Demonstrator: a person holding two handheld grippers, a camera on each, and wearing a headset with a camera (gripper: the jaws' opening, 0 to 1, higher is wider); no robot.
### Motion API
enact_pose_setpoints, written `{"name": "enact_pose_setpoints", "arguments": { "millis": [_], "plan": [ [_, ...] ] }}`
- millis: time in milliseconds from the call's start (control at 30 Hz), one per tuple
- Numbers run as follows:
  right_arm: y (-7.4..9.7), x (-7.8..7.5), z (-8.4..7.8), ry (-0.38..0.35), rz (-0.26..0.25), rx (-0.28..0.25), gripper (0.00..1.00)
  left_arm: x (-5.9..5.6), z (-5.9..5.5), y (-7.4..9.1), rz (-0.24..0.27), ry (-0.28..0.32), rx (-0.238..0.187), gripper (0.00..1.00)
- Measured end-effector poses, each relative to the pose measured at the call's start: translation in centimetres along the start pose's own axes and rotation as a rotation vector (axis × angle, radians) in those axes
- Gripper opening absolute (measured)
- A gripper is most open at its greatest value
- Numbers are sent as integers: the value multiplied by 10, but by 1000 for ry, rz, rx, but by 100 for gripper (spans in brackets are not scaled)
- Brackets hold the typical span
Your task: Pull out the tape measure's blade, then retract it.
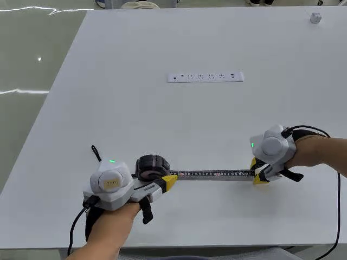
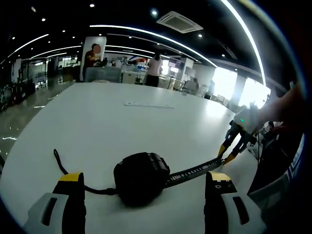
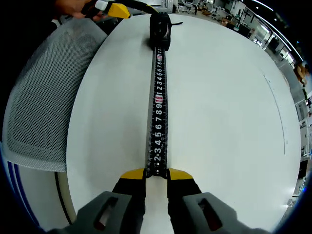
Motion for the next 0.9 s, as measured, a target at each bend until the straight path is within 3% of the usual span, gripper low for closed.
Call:
{"name": "enact_pose_setpoints", "arguments": {
  "millis": [67,167,500,733,767,800,833,900],
  "plan": [
    [0,-2,0,10,-14,3,16,-1,0,-1,-3,1,-6,100],
    [0,-4,0,-56,-1,20,16,-2,0,-1,0,-17,-19,99],
    [-2,-7,1,-101,13,34,16,2,-1,-3,28,-9,-4,100],
    [-3,-8,3,-97,27,78,16,9,3,-12,88,38,-16,100],
    [-3,-8,3,-110,27,87,16,9,4,-14,93,44,-18,100],
    [-2,-7,2,-185,21,111,16,10,3,-16,92,75,-16,99],
    [-2,-8,3,-178,21,116,16,10,3,-17,91,104,-16,98],
    [-3,-8,5,-165,18,139,16,13,2,-19,108,105,-8,98]
  ]
}}
Point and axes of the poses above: the centre of the closed fingertips' face, and the gripper's own axes: y roughly backward along the fingers, x roughly to its left, z roughly out of its top, the point moved 2 cm from there along y, roughly backward along the fingers, and after that the axes turned 6 degrees about x, right-handed, at the moved point
